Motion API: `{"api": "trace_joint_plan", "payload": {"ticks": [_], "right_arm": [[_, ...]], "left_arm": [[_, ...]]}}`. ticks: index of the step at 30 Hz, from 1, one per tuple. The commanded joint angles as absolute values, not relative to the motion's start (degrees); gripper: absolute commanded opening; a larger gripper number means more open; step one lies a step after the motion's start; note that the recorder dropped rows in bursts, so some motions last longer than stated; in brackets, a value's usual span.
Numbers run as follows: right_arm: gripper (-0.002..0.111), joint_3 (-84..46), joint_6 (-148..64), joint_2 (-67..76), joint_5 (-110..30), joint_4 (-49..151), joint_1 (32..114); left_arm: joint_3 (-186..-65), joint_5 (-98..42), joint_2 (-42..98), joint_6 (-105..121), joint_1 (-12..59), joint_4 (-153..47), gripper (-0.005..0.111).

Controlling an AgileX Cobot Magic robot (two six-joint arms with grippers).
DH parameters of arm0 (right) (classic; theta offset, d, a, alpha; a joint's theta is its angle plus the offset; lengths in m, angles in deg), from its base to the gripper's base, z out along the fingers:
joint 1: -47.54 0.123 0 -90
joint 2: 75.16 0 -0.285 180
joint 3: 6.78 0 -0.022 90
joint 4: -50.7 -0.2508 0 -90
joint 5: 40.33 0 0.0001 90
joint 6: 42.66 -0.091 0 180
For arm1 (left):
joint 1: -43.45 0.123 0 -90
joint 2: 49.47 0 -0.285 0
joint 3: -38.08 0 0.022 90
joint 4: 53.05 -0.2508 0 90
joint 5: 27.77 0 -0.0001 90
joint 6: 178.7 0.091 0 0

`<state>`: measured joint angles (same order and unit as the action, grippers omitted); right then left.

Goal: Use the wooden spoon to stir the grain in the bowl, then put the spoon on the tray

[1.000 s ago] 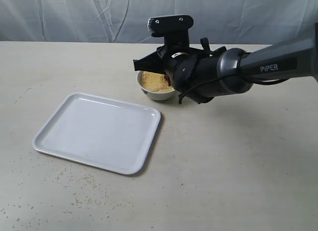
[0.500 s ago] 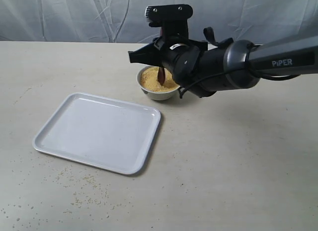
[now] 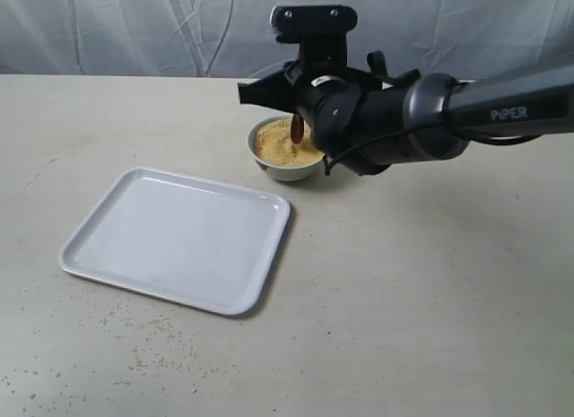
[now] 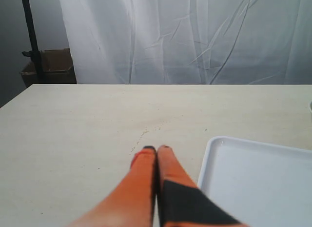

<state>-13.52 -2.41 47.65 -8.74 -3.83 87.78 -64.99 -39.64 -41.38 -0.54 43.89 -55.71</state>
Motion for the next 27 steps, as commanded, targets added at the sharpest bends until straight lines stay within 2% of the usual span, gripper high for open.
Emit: {"api": "trace_joint_plan", "payload": {"ticks": [1, 4, 9, 12, 18, 22, 27], "right_arm": [[-0.001, -13.38, -2.53, 44.72, -6.34, -4.8, 87.61], [-0.001, -13.38, -6.81, 45.3, -5.04, -8.56, 87.61], [-0.001, -13.49, -2.15, 44.36, -5.73, -14.75, 87.61], [-0.001, -13.35, -2.15, 41.37, -11.75, -15.17, 87.61], [-0.001, -8.59, -1.93, 36.9, -38.21, -7.72, 87.51], [-0.001, -0.63, -3.38, 38.09, -59.55, -5.74, 87.51], [-0.001, 13.17, -23.7, 44.66, -86.24, 15.57, 87.62]], "left_arm": [[-64.7, -39.26, -41.68, -0.6, 43.94, -55.69, 0.0], [-64.7, -39.26, -41.68, -0.6, 43.94, -55.69, 0.0], [-64.7, -39.26, -41.68, -0.6, 43.94, -55.69, 0.0], [-64.7, -39.26, -41.68, -0.6, 43.94, -55.69, 0.0], [-64.7, -39.26, -41.68, -0.6, 43.94, -55.69, 0.0], [-64.7, -39.26, -41.68, -0.6, 43.94, -55.69, 0.0], [-64.7, -39.26, -41.68, -0.6, 43.94, -55.69, 0.0]]}}
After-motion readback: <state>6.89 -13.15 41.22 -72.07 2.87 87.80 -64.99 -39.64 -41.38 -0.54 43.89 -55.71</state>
